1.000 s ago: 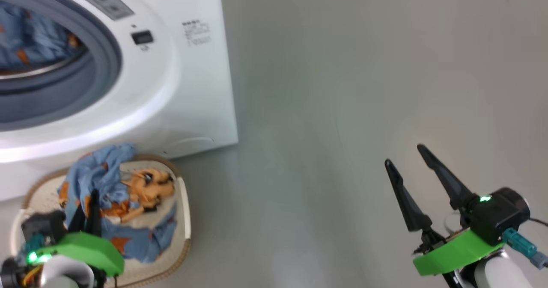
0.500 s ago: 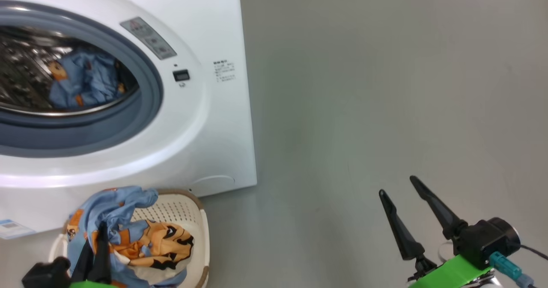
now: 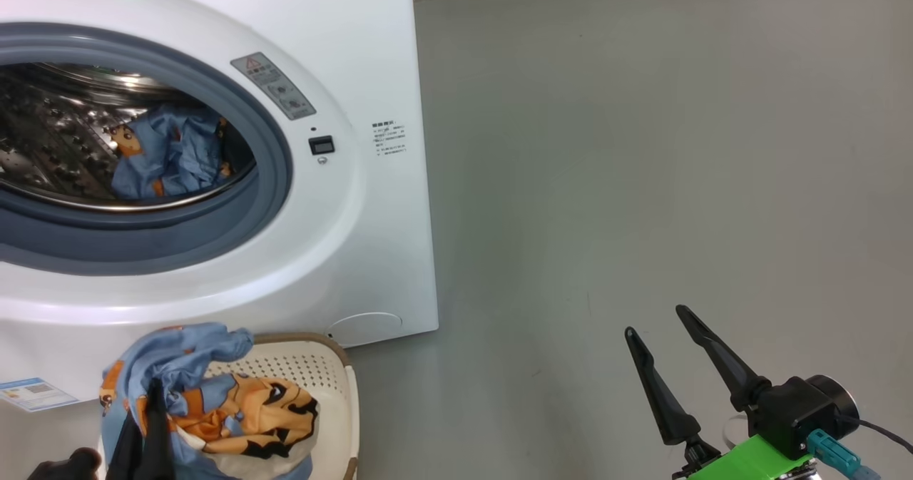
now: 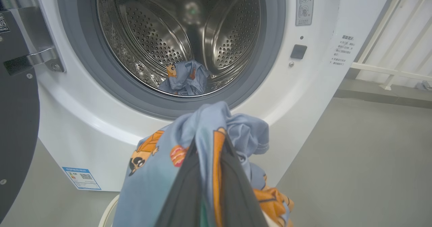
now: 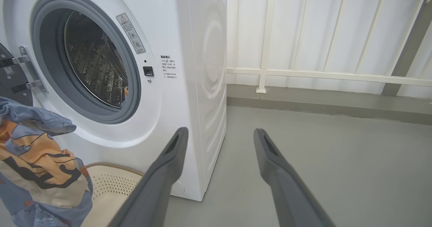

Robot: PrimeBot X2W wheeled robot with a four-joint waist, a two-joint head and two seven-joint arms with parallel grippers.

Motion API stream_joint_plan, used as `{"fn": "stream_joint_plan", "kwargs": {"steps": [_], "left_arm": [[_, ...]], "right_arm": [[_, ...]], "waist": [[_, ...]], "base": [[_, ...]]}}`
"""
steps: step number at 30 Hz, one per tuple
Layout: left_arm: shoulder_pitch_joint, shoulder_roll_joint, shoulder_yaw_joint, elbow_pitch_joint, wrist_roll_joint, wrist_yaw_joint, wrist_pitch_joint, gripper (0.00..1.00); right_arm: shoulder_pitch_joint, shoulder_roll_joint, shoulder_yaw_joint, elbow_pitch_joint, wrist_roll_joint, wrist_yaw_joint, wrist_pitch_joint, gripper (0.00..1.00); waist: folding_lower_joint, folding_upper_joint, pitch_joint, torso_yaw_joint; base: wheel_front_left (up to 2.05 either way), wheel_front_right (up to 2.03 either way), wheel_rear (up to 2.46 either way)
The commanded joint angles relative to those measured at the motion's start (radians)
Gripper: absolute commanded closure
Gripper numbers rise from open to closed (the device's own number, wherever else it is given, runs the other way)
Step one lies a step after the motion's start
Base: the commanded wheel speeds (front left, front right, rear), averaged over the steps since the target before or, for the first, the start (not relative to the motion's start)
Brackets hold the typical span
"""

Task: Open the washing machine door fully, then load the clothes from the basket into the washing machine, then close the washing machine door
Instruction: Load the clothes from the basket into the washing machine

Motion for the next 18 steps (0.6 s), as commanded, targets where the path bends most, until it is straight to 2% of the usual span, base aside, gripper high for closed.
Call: {"fn": "stream_joint_plan", "kwargs": {"steps": [1,18], "left_arm": [[-0.011,0.009,0.036,-0.035,-0.003,-0.006,-0.012,1.0],[-0.019,0.006,0.034,-0.057,-0.021,-0.004,-0.012,1.0]], "right_arm": [[-0.002,-0.003,0.014,-0.027,-0.009,0.002,-0.001,0.0],[-0.003,-0.002,0.003,-0.029,-0.007,0.002,0.0,0.0]], "waist": [[0.0,0.0,0.0,0.001],[0.0,0.0,0.009,0.007]], "base": [[0.0,0.0,0.0],[0.0,0.0,0.0]]}}
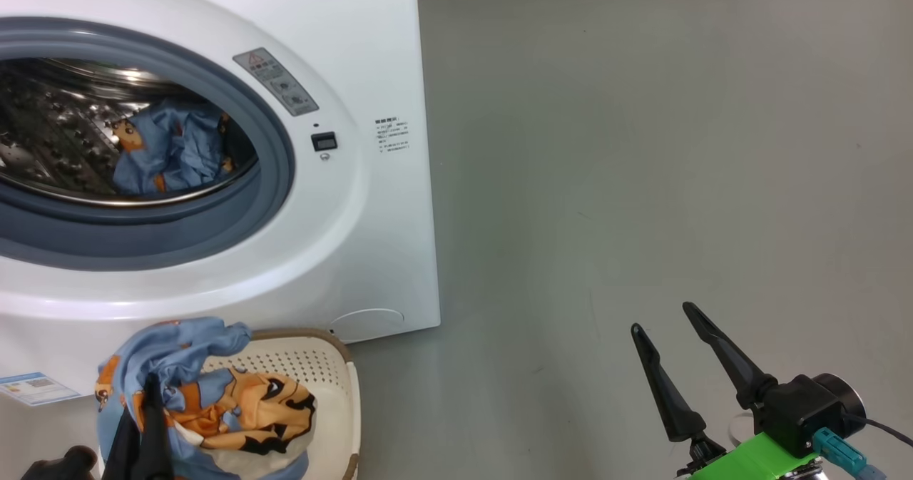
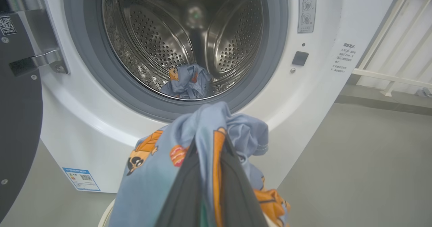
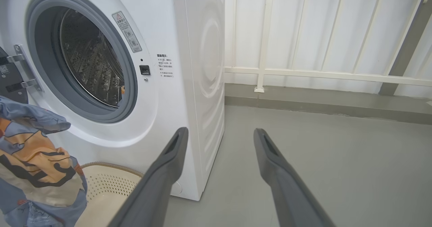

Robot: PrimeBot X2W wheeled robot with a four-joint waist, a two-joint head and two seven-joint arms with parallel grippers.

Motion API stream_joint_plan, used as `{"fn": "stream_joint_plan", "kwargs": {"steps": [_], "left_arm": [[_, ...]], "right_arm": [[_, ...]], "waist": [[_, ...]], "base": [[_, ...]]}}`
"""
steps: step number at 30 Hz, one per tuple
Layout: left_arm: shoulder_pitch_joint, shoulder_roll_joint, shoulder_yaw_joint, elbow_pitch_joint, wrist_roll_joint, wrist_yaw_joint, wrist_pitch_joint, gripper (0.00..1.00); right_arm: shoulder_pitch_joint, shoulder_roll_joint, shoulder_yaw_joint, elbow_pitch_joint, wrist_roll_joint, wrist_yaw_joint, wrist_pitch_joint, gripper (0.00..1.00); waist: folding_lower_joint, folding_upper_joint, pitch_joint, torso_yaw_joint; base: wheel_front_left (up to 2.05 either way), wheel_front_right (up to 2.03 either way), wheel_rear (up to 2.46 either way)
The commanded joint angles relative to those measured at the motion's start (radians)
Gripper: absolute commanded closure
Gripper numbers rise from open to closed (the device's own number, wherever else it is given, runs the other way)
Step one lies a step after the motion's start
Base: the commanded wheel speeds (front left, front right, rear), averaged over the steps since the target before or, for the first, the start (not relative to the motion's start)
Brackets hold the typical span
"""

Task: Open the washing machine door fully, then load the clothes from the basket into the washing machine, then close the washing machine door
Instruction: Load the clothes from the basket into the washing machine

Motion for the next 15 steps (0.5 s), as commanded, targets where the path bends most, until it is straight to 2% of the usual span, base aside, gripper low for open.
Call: {"fn": "stream_joint_plan", "kwargs": {"steps": [1,7,15], "left_arm": [[-0.02,0.01,0.029,-0.035,-0.01,0.004,-0.012,1.0],[-0.034,0.01,0.038,-0.057,-0.019,0.02,-0.012,1.0],[-0.159,0.01,0.084,-0.086,-0.051,0.047,-0.012,1.0]], "right_arm": [[-0.003,-0.004,0.02,-0.026,-0.002,0.002,0.0,0.0],[-0.007,-0.004,0.025,-0.033,-0.001,0.002,-0.002,0.0],[-0.031,-0.031,0.024,-0.046,0.014,0.002,-0.007,0.0]], "waist": [[0.0,0.0,0.002,0.0],[0.0,0.0,0.025,-0.004],[0.0,0.0,0.135,-0.014]], "base": [[0.0,0.0,0.0],[0.0,0.0,0.0],[0.0,0.0,0.0]]}}
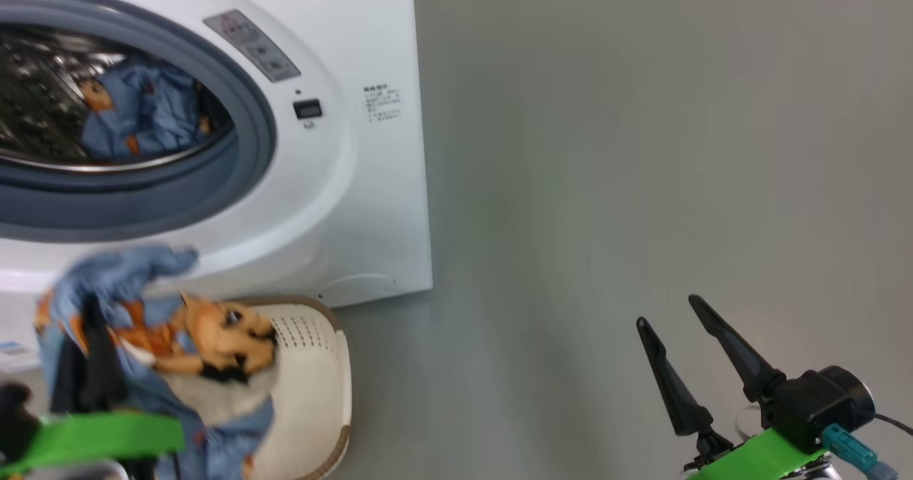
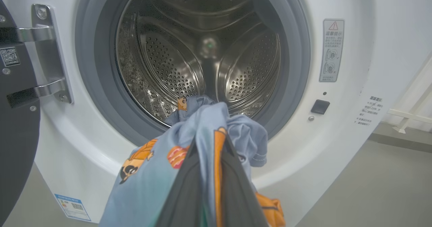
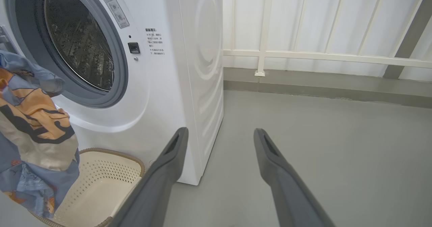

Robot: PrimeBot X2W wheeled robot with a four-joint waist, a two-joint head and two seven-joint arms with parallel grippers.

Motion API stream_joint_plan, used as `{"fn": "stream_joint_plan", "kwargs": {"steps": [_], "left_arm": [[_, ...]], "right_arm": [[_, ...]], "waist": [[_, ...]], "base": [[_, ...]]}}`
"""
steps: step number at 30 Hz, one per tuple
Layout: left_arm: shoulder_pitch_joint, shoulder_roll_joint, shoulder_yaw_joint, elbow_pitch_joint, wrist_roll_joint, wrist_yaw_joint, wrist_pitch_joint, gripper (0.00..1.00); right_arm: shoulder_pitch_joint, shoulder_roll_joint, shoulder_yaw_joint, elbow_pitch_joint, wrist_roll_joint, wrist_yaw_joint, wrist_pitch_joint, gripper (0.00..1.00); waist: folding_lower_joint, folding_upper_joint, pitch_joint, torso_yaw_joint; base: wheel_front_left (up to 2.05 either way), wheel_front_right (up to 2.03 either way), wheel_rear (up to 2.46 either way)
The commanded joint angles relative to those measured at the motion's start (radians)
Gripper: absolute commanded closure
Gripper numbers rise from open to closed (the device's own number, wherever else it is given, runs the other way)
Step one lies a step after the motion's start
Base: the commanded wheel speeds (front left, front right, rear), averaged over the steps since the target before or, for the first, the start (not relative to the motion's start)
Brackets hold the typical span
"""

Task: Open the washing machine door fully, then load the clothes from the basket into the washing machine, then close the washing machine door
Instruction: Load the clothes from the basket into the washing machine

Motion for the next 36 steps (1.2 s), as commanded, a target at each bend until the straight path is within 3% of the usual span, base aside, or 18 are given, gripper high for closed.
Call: {"fn": "stream_joint_plan", "kwargs": {"steps": [1,8,16,23,36], "left_arm": [[-0.045,0.014,0.041,-0.031,0.007,0.007,-0.011,1.0],[-0.253,0.062,0.113,0.022,0.025,0.006,-0.011,1.0],[-0.538,0.186,0.164,0.192,-0.003,-0.003,-0.011,1.0],[-0.801,0.299,0.113,0.336,0.027,-0.013,0.014,1.0],[-1.216,0.441,0.016,0.583,0.101,-0.007,0.068,1.0]], "right_arm": [[-0.03,-0.014,0.021,-0.03,0.009,0.002,-0.007,0.0],[-0.07,-0.045,0.016,-0.042,0.026,0.002,-0.016,0.0],[-0.114,-0.071,0.014,-0.04,0.05,0.002,-0.027,0.0],[-0.142,-0.083,0.014,-0.043,0.067,0.002,-0.031,0.0],[-0.192,-0.074,0.03,-0.064,0.093,0.002,-0.032,0.0]], "waist": [[0.0,0.0,0.054,-0.009],[0.0,0.0,0.173,-0.041],[0.0,0.0,0.298,-0.088],[0.0,0.0,0.404,-0.107],[0.0,0.0,0.561,-0.151]], "base": [[0.0,0.0,0.0],[0.0,0.0,0.0],[0.0,0.0,0.0],[0.0,0.0,0.0],[0.0,0.0,0.0]]}}
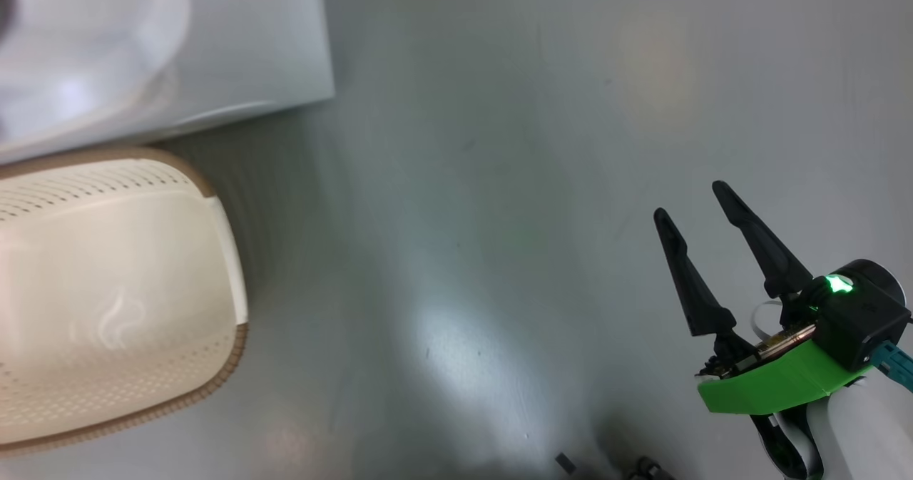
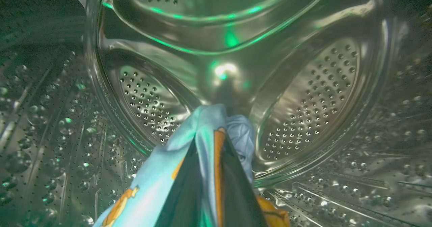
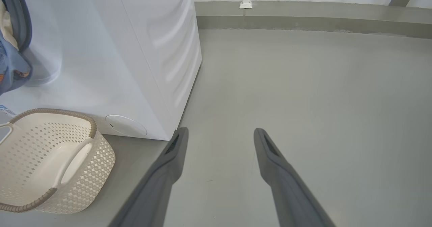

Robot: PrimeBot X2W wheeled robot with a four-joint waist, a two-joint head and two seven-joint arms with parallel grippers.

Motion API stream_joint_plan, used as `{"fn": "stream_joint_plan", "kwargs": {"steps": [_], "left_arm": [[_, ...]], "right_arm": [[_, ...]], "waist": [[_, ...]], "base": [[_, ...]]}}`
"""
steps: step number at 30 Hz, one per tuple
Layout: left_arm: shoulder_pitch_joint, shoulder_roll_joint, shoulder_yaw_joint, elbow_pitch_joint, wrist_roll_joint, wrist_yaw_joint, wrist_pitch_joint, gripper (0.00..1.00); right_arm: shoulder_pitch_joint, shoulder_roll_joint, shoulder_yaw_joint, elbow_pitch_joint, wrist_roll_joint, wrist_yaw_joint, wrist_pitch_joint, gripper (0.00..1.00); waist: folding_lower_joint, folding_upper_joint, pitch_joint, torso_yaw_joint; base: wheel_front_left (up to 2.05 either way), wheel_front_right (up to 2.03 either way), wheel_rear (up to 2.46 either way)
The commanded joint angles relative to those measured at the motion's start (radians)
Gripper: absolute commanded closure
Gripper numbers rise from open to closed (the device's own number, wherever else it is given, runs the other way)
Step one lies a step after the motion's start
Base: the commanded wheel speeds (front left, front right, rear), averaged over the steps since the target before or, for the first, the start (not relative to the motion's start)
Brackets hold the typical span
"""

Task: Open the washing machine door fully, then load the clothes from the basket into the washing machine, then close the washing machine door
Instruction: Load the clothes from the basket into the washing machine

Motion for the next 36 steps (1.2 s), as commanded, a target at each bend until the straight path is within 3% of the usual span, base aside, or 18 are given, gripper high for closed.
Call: {"fn": "stream_joint_plan", "kwargs": {"steps": [1,12,20,22,36], "left_arm": [[-0.031,0.069,0.001,-0.008,0.019,0.006,0.008,1.0],[-0.269,0.107,-0.041,0.144,0.057,0.053,-0.029,1.0],[-0.312,0.107,-0.098,0.256,0.091,0.048,-0.044,1.0],[-0.318,0.111,-0.099,0.278,0.092,0.057,-0.049,0.0],[-0.281,0.1,-0.093,0.331,0.059,0.043,-0.069,0.0]], "right_arm": [[0.011,-0.011,0.02,-0.023,0.01,0.002,-0.012,0.0],[-0.014,-0.006,0.038,-0.029,0.019,0.002,-0.012,0.0],[-0.029,0.003,0.044,-0.022,0.019,0.002,-0.012,0.0],[-0.032,0.004,0.045,-0.021,0.02,0.002,-0.012,0.0],[-0.034,-0.009,0.032,-0.013,0.011,0.002,-0.012,0.0]], "waist": [[0.0,-0.0001,0.054,-0.031],[0.0,-0.0001,0.105,-0.055],[0.0,-0.0001,0.118,-0.06],[0.0,-0.0001,0.118,-0.061],[0.0,-0.0001,0.066,-0.019]], "base": [[0.0,0.0,0.0],[0.0,0.0,0.0],[0.0,0.0,0.0],[0.0,0.0,0.0],[0.0,0.0,0.0]]}}
